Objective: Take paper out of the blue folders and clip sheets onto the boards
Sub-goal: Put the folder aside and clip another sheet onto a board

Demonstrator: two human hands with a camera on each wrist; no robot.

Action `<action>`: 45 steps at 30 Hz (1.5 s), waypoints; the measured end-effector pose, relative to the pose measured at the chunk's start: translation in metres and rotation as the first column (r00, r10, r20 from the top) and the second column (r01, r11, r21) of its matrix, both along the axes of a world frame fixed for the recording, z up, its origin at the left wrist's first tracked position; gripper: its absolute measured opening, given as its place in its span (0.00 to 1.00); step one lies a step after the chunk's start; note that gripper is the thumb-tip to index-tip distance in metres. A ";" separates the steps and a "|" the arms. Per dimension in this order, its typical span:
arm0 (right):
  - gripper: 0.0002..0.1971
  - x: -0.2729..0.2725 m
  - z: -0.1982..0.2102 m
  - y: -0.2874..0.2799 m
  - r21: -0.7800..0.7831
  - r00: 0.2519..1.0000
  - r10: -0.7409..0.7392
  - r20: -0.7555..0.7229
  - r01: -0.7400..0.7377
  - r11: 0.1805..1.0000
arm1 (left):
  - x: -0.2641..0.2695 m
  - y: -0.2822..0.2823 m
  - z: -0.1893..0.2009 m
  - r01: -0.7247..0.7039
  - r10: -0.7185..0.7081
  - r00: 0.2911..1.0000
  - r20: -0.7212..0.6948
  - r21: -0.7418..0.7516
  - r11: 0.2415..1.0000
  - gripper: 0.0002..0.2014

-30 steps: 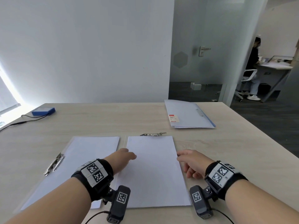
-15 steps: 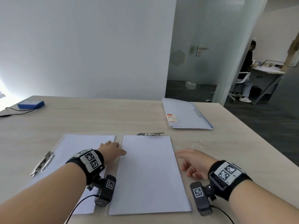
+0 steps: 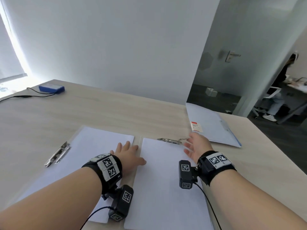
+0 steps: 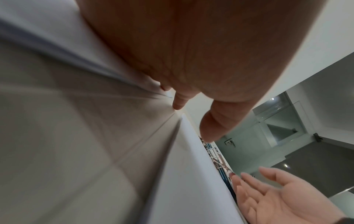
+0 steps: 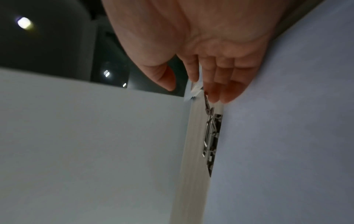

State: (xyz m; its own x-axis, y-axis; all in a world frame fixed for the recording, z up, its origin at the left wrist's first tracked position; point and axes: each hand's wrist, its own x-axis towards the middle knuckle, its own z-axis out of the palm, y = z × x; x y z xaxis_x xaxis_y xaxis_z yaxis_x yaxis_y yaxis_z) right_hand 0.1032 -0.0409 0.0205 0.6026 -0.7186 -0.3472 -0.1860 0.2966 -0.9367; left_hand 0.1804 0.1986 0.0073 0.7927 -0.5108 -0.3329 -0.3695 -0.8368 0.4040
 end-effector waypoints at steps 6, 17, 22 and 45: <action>0.20 0.032 0.012 0.026 -0.546 0.865 0.291 -0.409 -0.487 0.682 | 0.003 0.002 -0.005 0.010 -0.011 1.000 -0.011 -0.008 1.000 0.36; 0.30 0.048 0.004 0.060 -0.341 0.347 -0.065 -0.935 -0.936 -0.087 | 0.011 0.000 -0.016 0.020 -0.020 1.000 -0.007 -0.003 1.000 0.38; 0.33 0.061 -0.004 0.068 -0.226 0.244 -0.207 -0.947 -0.968 -0.106 | 0.012 -0.002 -0.021 0.003 -0.003 1.000 -0.011 0.006 1.000 0.40; 0.10 -0.142 0.002 0.055 -0.398 0.934 0.203 -0.296 -0.313 0.862 | 0.016 -0.001 -0.019 0.027 -0.028 1.000 0.011 0.027 0.999 0.29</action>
State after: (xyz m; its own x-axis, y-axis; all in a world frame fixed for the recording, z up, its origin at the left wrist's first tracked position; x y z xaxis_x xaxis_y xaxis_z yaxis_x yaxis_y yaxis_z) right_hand -0.0390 0.0145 0.0222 0.7272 -0.6586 -0.1935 -0.4299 -0.2171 -0.8764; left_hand 0.1964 0.1979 -0.0116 0.7824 -0.5233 -0.3376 -0.3972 -0.8369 0.3767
